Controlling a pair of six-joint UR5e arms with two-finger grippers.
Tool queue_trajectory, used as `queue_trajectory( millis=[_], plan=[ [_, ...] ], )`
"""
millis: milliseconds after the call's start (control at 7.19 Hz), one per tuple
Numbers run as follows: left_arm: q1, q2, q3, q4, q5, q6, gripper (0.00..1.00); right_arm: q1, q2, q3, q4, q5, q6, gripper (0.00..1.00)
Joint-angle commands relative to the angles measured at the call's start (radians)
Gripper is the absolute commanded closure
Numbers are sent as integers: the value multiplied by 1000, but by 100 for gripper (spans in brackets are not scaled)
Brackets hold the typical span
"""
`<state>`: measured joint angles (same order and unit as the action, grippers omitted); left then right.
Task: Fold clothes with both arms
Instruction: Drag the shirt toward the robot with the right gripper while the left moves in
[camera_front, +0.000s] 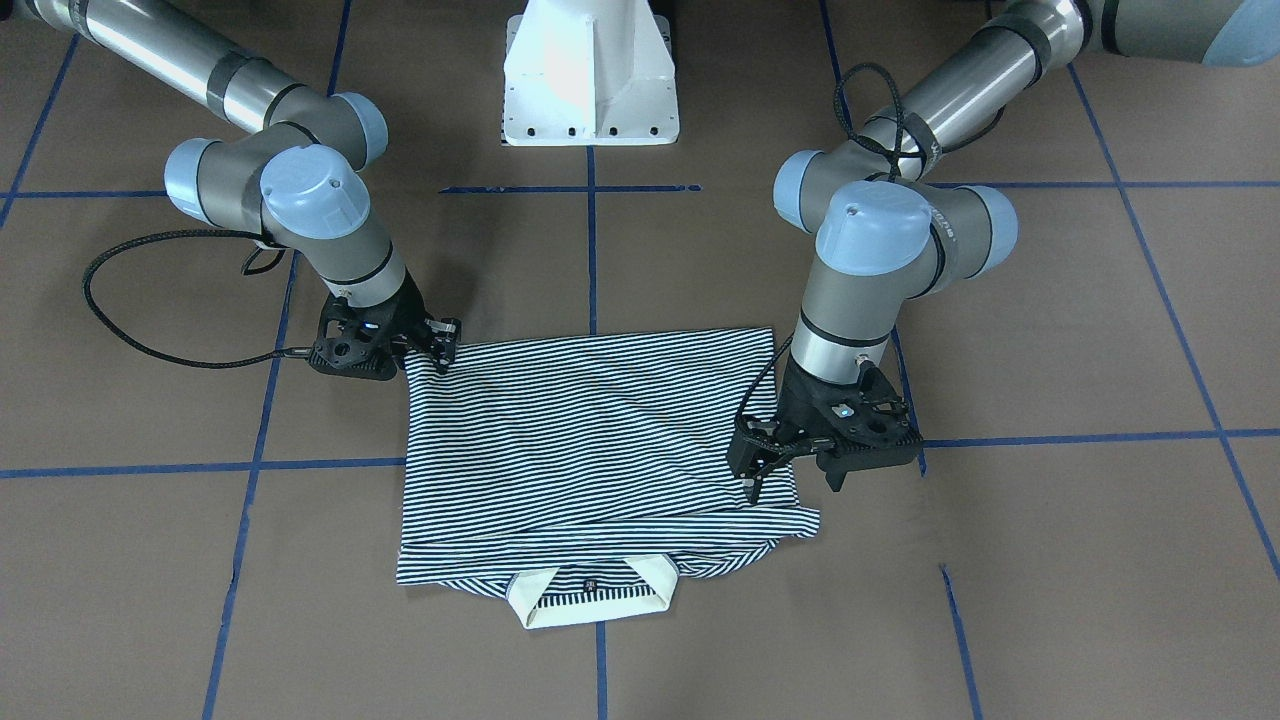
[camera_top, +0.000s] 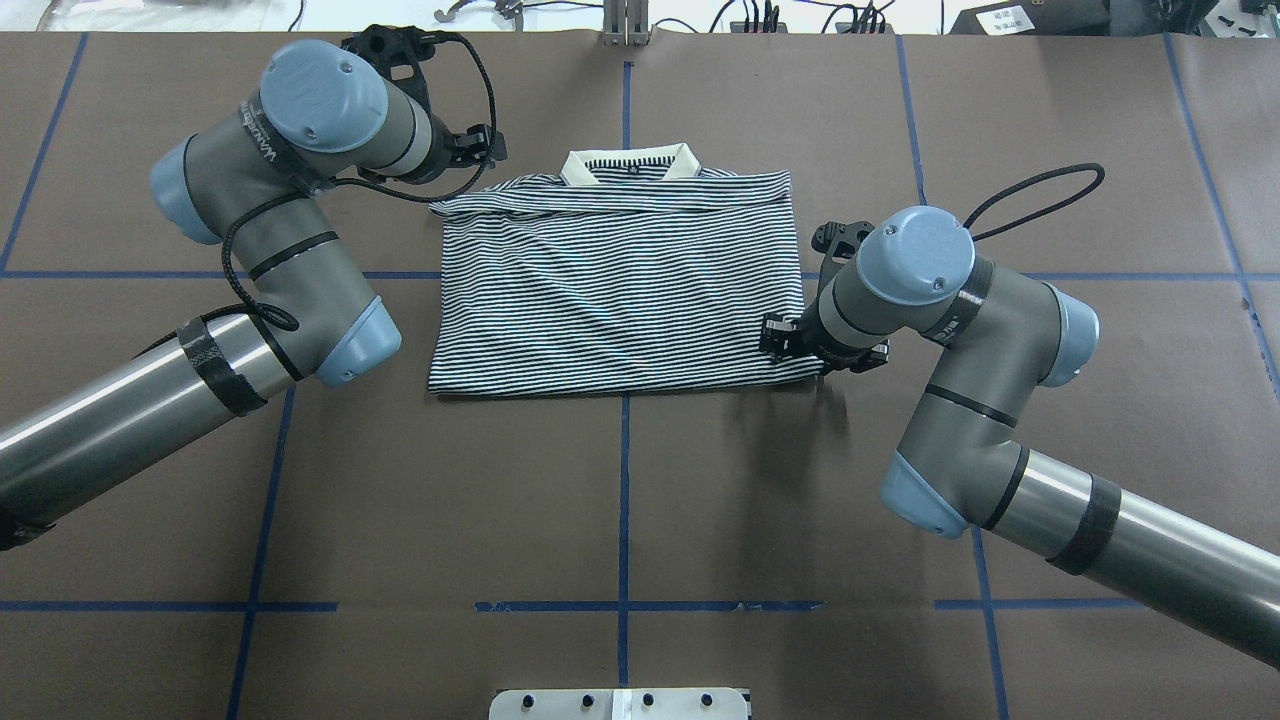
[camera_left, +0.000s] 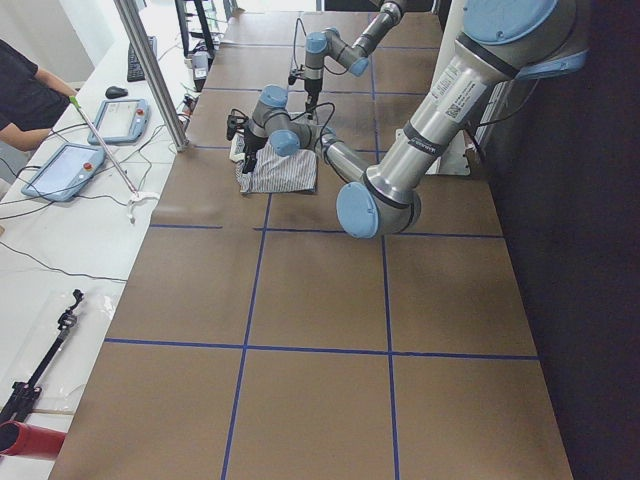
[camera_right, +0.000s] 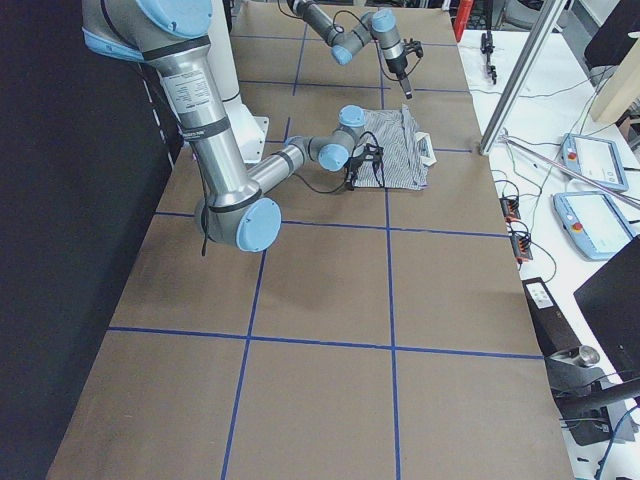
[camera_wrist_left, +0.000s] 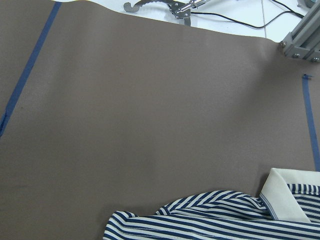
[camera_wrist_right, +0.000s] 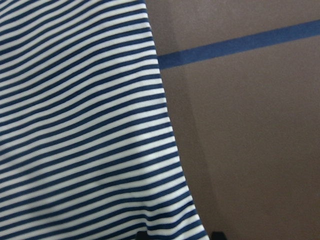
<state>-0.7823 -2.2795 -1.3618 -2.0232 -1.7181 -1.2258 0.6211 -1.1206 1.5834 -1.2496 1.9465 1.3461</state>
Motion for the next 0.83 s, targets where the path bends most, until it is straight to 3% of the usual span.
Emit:
queue_trajectory(
  millis=[0,278,696],
  plan=[
    [0,2,-5,0,0,0,0,23,-4,9,-2,46,-24,100],
    [0,0,-16,1,0,0,0,39,-62,74,-2,78,-47,100],
    [3,2,-45,3,-2,-1,0,-65,-325,361,-2,86,-30,100]
  ],
)
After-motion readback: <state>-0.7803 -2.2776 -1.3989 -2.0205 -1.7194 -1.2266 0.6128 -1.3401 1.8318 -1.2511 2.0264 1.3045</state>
